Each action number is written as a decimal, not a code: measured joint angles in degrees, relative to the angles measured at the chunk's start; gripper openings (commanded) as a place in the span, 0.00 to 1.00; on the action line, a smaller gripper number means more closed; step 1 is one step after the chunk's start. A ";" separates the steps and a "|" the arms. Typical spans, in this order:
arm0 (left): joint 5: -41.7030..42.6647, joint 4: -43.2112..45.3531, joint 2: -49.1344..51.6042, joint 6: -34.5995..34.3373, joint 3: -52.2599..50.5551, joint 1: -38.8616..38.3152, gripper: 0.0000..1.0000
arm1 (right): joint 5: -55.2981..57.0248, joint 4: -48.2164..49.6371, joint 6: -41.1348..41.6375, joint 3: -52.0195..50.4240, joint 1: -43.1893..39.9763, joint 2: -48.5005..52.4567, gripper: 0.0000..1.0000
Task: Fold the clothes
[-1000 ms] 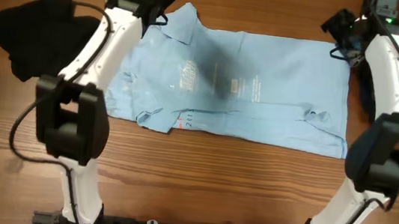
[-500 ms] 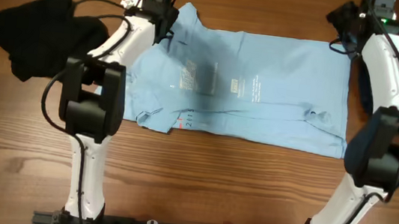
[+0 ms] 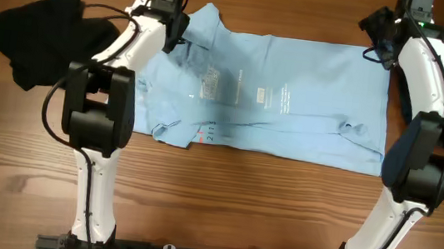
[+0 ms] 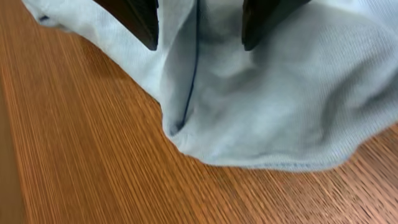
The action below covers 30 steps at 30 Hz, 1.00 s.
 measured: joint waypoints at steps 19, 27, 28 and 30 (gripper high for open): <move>0.81 10.03 3.48 0.20 0.55 0.24 0.04 | -0.02 -1.07 -0.61 0.00 0.00 0.00 0.83; 2.21 9.77 4.02 5.05 0.61 0.39 0.04 | -0.02 -1.77 -2.27 0.00 0.00 0.00 0.59; 2.34 8.46 3.58 6.10 0.61 0.39 0.04 | -0.02 -1.77 -2.58 0.00 0.00 0.00 0.55; 2.36 5.62 2.29 7.37 0.59 0.52 0.04 | -0.02 -1.75 -2.99 0.00 0.00 0.00 0.57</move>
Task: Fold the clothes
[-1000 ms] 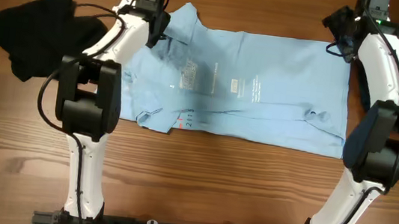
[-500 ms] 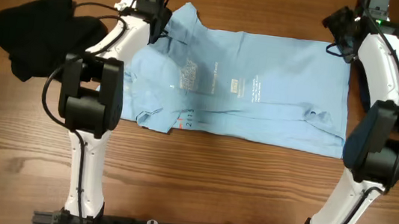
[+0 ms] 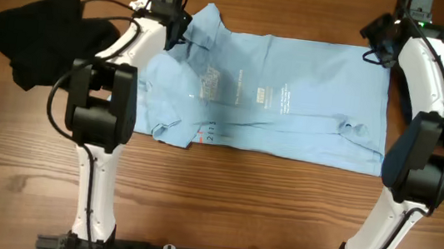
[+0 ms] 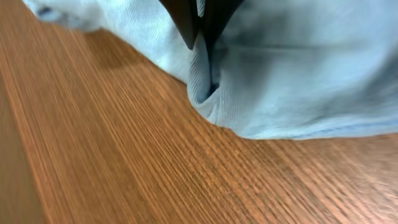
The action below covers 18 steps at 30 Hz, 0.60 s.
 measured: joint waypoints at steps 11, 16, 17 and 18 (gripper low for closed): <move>0.00 -12.22 -15.37 4.07 0.07 0.46 0.04 | -0.72 3.82 1.51 0.00 -0.96 5.46 0.77; -0.02 -17.64 -15.37 4.28 0.04 0.26 0.04 | -1.62 6.82 2.03 0.00 -3.23 6.49 0.76; 0.00 -18.36 -15.37 4.35 0.04 0.17 0.04 | -1.75 7.54 2.03 0.00 -3.69 6.49 0.76; -0.02 -19.58 -15.37 4.44 0.04 0.09 0.04 | -1.77 8.17 2.03 0.00 -4.11 6.51 0.76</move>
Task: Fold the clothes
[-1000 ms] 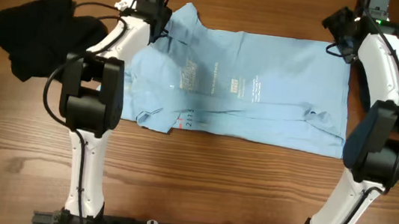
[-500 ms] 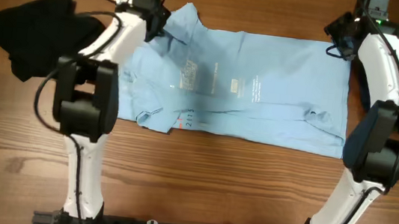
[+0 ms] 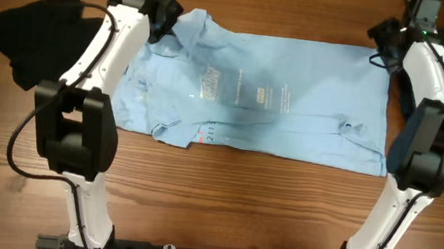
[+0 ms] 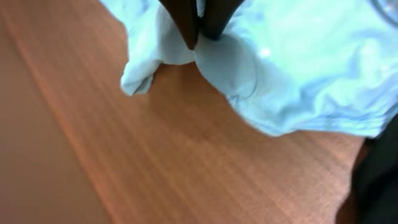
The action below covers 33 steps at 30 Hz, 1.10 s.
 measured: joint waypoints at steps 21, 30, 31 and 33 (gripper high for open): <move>0.02 -8.52 0.00 1.31 0.00 -0.94 0.04 | -1.51 2.71 -0.48 0.37 -0.39 5.44 0.47; 0.02 -9.03 0.00 1.33 0.00 -0.98 0.04 | -1.55 -3.69 -5.25 3.06 -0.39 6.60 0.46; 0.02 -9.16 0.00 1.33 0.00 -0.98 0.04 | -1.55 -4.07 -5.92 3.32 -0.37 6.73 0.46; 0.02 -9.40 0.00 1.33 0.00 -1.01 0.04 | -1.57 -4.66 -7.28 3.76 -0.37 6.97 0.43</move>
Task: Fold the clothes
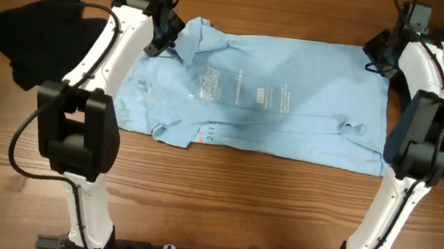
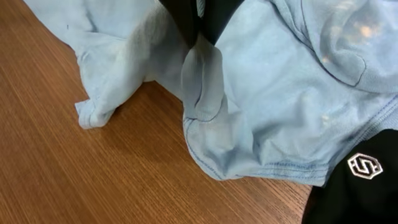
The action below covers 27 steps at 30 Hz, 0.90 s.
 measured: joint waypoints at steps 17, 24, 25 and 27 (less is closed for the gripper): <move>0.00 -0.39 0.00 2.40 0.00 0.02 0.04 | 1.16 -3.85 -13.16 0.79 -0.28 0.28 0.04; 0.00 -0.44 0.00 11.26 0.00 0.52 0.04 | 1.14 -16.96 -16.72 4.37 -0.15 0.17 0.04; 0.00 -0.46 -0.02 12.37 0.00 0.94 0.04 | 0.96 -18.97 -17.22 4.90 -0.15 0.13 0.04; 0.00 -0.63 -0.44 14.40 0.00 2.21 0.04 | 0.90 -20.74 -17.79 5.18 -0.15 -0.68 0.04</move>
